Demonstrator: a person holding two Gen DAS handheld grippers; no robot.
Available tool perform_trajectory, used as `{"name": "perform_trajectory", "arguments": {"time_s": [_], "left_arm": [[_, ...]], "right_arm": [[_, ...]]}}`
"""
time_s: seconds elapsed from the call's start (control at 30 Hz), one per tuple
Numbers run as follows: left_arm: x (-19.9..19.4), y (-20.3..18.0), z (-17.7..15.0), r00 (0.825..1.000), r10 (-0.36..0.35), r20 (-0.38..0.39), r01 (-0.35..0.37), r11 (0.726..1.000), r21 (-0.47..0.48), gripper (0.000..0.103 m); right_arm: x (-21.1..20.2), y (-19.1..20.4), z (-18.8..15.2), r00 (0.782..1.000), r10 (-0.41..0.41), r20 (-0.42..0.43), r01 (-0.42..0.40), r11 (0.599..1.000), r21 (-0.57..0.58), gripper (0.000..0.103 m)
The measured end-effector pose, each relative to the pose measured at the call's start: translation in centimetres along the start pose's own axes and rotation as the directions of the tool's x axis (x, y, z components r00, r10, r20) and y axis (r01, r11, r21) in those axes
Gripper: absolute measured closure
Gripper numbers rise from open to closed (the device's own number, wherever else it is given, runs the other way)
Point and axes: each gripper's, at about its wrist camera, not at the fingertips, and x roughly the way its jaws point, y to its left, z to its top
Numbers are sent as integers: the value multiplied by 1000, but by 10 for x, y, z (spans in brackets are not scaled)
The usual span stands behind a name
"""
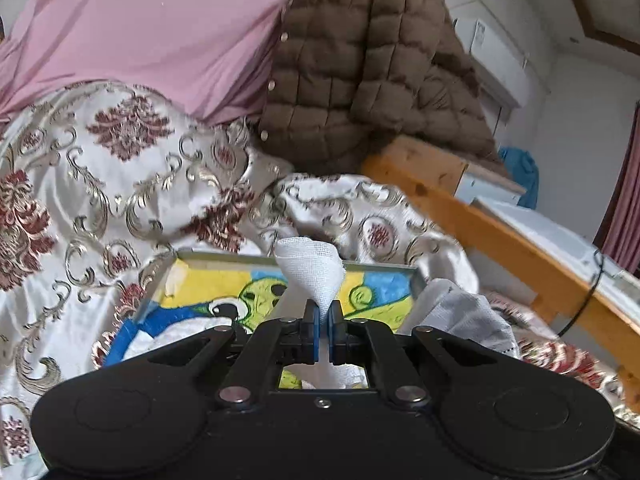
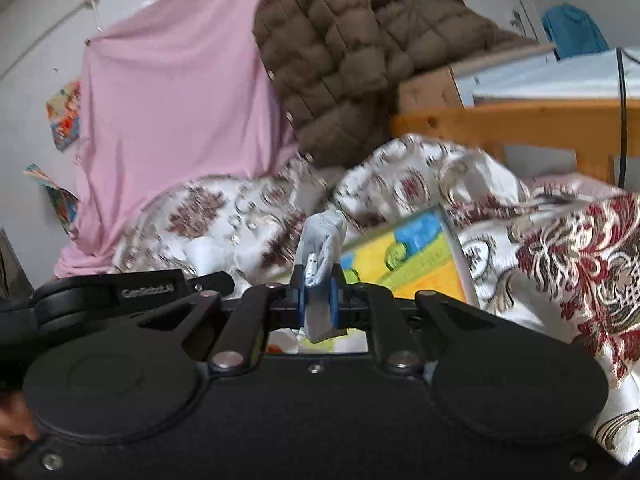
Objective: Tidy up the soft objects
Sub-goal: 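Lower the tissue into the tray with left tool while right tool releases the mask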
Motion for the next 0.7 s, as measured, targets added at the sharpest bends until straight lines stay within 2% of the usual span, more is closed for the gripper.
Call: {"name": "perform_trajectory", "arguments": {"time_s": [0.13, 0.3, 0.43, 0.5, 0.7], "left_arm": [[18, 5, -9, 999, 9, -36, -10, 1000, -17, 100], [34, 11, -23, 995, 38, -97, -38, 999, -1, 100], [47, 16, -34, 984, 76, -160, -69, 996, 50, 99], [52, 19, -38, 979, 93, -182, -84, 995, 59, 99], [60, 26, -45, 968, 103, -228, -96, 995, 41, 99]], "right_arm": [[19, -9, -3, 999, -17, -43, 19, 999, 43, 97], [40, -28, -5, 998, -21, -63, 32, 984, 175, 97], [47, -29, -12, 988, -84, -128, 100, 986, 130, 97], [55, -34, -14, 983, -100, -155, 122, 982, 145, 97], [71, -48, -17, 976, -134, -173, 163, 972, 168, 96]]}}
